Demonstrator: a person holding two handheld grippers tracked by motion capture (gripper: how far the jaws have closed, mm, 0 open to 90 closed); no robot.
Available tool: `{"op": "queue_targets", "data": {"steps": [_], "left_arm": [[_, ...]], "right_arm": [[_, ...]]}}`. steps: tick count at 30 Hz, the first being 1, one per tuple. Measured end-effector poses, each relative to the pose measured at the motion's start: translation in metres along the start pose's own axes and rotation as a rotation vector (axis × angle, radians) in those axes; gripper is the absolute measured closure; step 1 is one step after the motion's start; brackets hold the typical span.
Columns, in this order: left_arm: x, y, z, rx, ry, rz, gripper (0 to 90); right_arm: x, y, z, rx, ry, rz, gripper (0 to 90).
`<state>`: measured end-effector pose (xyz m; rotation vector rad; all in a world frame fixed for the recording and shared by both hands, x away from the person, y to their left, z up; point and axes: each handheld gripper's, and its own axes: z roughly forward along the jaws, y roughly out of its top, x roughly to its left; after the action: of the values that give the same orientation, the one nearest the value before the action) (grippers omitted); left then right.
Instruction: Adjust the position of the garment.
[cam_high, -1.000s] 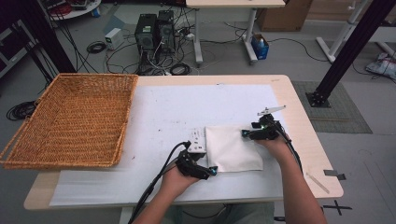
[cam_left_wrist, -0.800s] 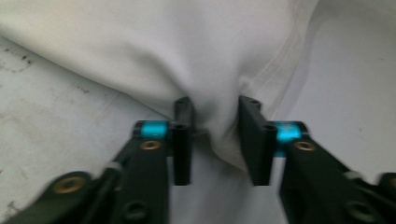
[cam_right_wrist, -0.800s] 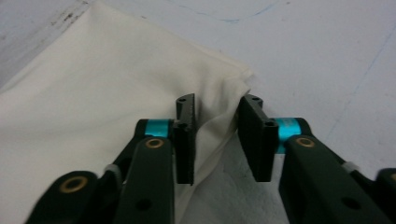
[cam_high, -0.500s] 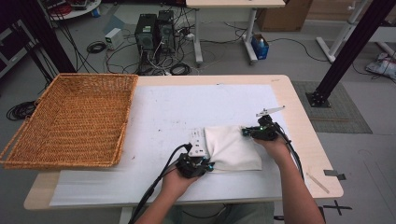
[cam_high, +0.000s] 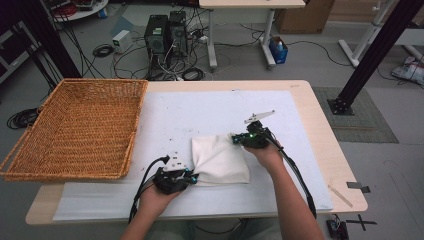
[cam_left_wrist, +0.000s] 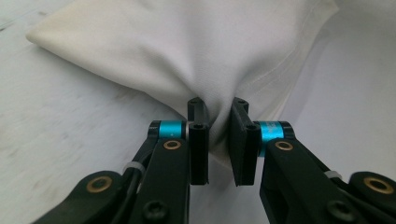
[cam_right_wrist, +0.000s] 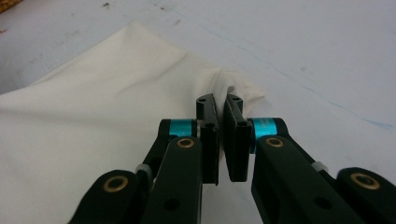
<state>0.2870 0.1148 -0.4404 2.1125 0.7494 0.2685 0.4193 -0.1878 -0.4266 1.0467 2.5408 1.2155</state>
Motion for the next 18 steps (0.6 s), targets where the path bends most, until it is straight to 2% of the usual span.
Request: {"op": "queue_targets", "data": {"steps": [4, 6, 10, 11, 12, 14, 15, 16, 18], "left_arm": [[0.009, -0.009, -0.018, -0.006, 0.026, -0.006, 79.3], [0.010, -0.013, -0.022, -0.003, 0.029, -0.009, 79.3], [0.010, -0.017, -0.021, -0.028, 0.029, -0.014, 77.8], [0.010, -0.017, -0.021, -0.053, 0.025, -0.043, 63.0], [0.011, -0.016, -0.021, -0.060, 0.023, -0.052, 51.1], [0.010, -0.011, -0.022, -0.113, 0.041, -0.063, 35.0], [0.010, -0.011, -0.022, -0.113, 0.041, -0.063, 30.9], [0.012, -0.004, -0.026, -0.169, 0.056, -0.049, 26.4], [0.013, 0.000, -0.029, -0.185, 0.068, -0.042, 19.8]], "right_arm": [[0.010, 0.007, 0.011, 0.004, 0.013, -0.010, 87.6], [0.012, 0.008, 0.014, 0.006, 0.019, -0.009, 87.5], [0.014, 0.010, 0.015, 0.003, 0.021, -0.010, 85.9], [0.013, 0.009, 0.013, -0.003, 0.015, -0.004, 72.6], [0.012, 0.009, 0.011, -0.007, 0.019, 0.002, 66.2], [0.009, 0.009, 0.003, -0.023, 0.016, 0.003, 51.5], [0.008, 0.010, -0.002, -0.035, 0.008, 0.006, 45.6], [0.008, 0.010, -0.008, -0.051, 0.008, 0.003, 40.7], [0.007, 0.009, -0.021, -0.087, 0.003, -0.010, 31.7]]}}
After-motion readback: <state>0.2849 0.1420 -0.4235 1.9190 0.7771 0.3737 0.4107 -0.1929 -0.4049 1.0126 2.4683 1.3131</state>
